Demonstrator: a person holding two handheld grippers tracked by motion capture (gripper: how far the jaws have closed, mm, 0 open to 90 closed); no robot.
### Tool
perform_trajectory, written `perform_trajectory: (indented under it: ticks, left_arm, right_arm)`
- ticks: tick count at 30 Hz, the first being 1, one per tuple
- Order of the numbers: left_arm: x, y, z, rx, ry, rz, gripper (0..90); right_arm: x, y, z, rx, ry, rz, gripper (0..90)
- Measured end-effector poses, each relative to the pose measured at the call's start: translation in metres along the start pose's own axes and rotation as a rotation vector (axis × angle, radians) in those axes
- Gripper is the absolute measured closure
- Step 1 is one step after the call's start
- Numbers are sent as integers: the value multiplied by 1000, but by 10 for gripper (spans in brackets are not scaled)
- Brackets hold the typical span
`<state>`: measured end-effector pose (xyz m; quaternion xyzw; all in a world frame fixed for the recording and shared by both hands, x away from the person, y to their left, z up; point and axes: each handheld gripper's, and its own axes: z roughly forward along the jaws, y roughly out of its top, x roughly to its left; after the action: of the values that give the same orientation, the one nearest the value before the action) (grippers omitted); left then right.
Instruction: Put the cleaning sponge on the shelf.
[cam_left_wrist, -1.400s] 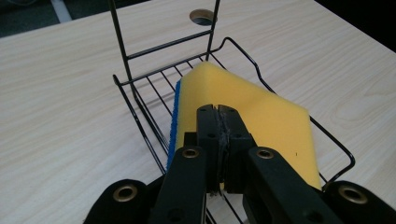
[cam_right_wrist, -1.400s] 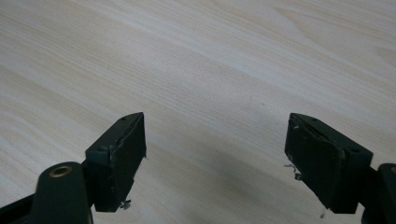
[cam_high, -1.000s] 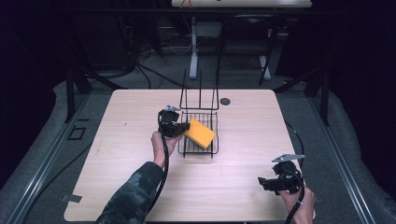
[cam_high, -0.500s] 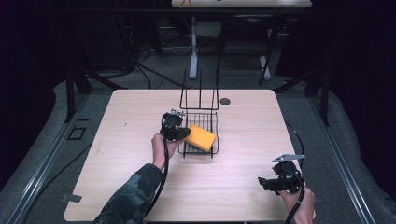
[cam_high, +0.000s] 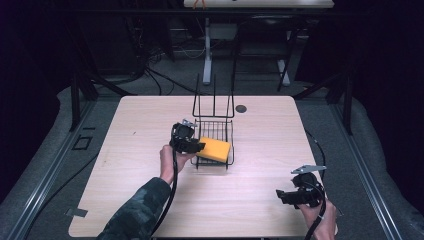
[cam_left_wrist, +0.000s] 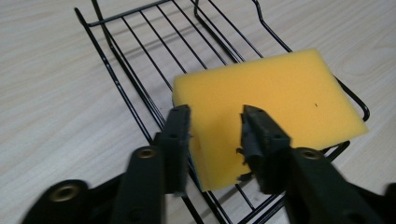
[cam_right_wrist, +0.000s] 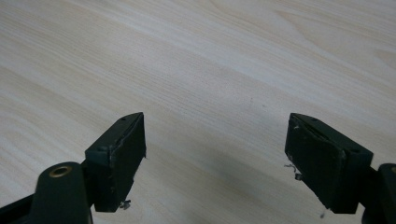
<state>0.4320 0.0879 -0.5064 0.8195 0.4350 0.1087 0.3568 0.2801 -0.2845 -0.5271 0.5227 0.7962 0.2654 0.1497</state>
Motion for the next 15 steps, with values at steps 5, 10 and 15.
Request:
perform_trajectory:
  ticks: [5,10,15]
  left_arm:
    - [0,0,-8,-23,15,17,378]
    - [2,-2,-18,-27,13,43,270]
    - [2,-5,-30,-34,28,70,201]
  right_arm:
    - [0,0,0,-6,1,4,200]
    - [0,0,-1,-3,-4,-2,200]
    - [0,0,-1,-3,-6,-2,200]
